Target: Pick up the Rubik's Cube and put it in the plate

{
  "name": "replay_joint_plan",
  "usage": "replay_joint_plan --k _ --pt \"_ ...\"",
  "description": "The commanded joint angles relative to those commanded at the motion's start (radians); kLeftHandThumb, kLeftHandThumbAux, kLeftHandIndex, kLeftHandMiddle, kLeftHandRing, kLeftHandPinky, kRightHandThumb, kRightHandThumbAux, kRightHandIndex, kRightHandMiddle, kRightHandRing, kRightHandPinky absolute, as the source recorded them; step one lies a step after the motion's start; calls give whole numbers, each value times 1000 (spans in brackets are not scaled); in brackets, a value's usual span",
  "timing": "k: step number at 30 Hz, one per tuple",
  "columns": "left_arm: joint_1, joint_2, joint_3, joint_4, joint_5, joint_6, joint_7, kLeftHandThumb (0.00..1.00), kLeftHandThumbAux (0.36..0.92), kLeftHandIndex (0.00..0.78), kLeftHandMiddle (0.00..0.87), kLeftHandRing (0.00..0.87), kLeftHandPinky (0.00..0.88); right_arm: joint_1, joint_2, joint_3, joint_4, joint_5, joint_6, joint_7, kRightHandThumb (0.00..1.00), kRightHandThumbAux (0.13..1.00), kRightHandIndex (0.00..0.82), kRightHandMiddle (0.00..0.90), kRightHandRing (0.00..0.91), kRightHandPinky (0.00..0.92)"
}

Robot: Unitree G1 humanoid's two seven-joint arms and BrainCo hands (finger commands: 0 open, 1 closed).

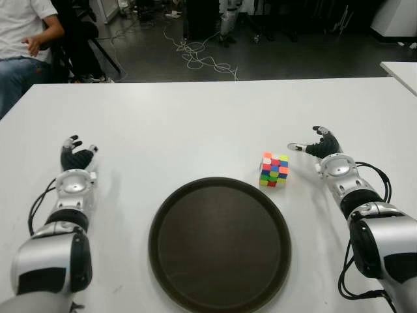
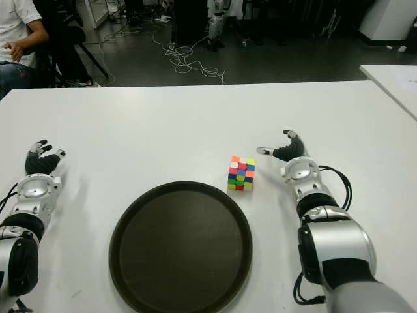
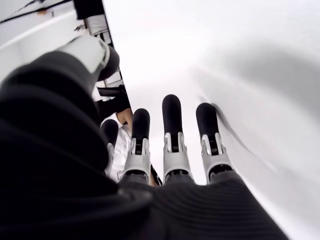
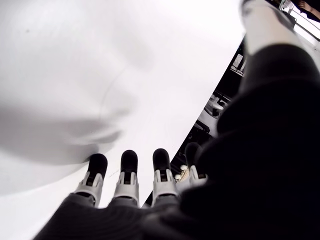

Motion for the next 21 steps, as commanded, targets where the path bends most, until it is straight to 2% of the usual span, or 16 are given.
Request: replay_joint_plan --k 15,21 --pt "1 2 14 1 3 8 8 108 764 145 184 207 215 6 -1 -38 -4 32 -10 5 0 797 126 75 68 91" --pt "3 -4 8 0 10 16 19 95 765 112 172 195 200 10 -9 -47 -4 35 -5 16 0 808 135 82 76 96"
